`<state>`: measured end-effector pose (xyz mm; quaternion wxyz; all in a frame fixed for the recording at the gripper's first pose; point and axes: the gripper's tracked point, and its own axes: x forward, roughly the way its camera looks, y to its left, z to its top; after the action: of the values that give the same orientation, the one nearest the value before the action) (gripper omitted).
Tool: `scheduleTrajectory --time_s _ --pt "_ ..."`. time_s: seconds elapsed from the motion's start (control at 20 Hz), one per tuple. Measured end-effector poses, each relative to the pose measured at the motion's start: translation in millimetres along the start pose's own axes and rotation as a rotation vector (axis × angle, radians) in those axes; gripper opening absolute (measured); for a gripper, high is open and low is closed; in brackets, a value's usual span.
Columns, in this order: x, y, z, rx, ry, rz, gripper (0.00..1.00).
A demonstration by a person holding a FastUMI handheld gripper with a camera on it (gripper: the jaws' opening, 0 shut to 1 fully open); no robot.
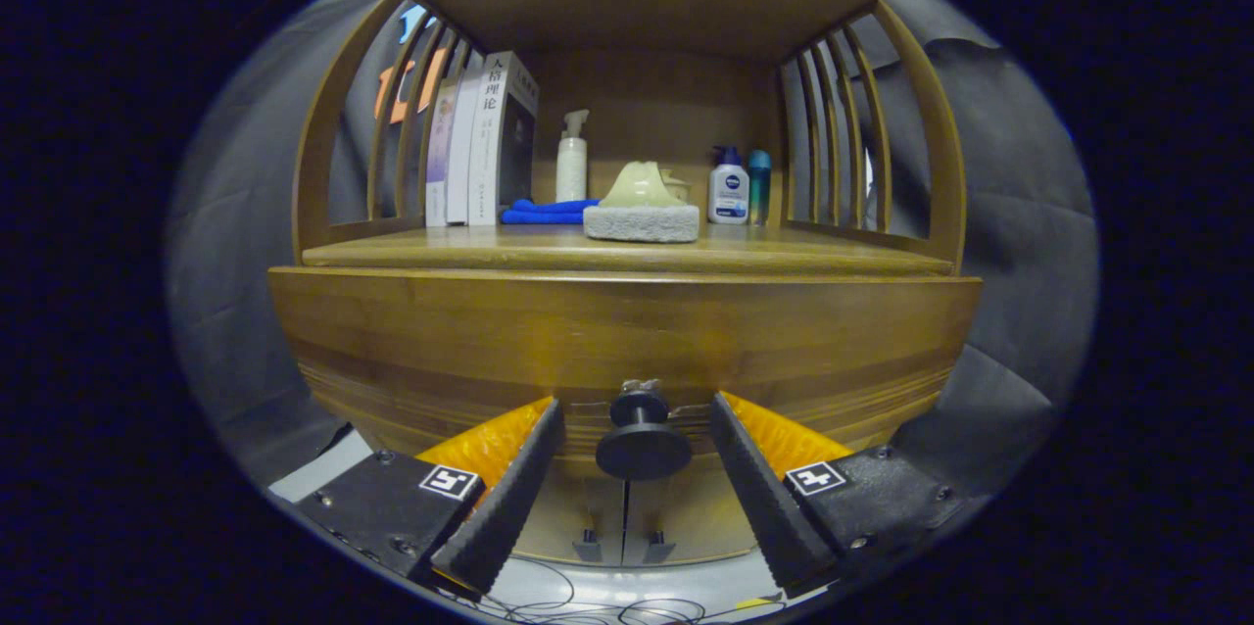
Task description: Pull open the drawer, take out the items inside it, and place them on the countertop above the cabinet.
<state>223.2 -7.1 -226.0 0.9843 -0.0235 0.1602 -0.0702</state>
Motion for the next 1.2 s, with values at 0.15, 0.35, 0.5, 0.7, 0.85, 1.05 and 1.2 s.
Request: scheduleTrajectory --time_s 0.15,0.35,0.5,0.7,0.85,1.05,1.2 --pt "0 0 1 -0.007 -0.001 -0.002 0.99" --pt "4 -1 0 -0.021 -0.011 -0.012 1.0" --pt "3 0 0 -0.045 0.0 0.004 0.99" --pt "-9 5 3 -0.019 0.015 0.064 1.0" --pt "-22 8 15 -0.025 -0.015 0.079 1.0" --pt "-51 20 27 -0.021 -0.065 0.165 1.0" --pt "-80 23 36 -0.036 -0.108 0.184 1.0"
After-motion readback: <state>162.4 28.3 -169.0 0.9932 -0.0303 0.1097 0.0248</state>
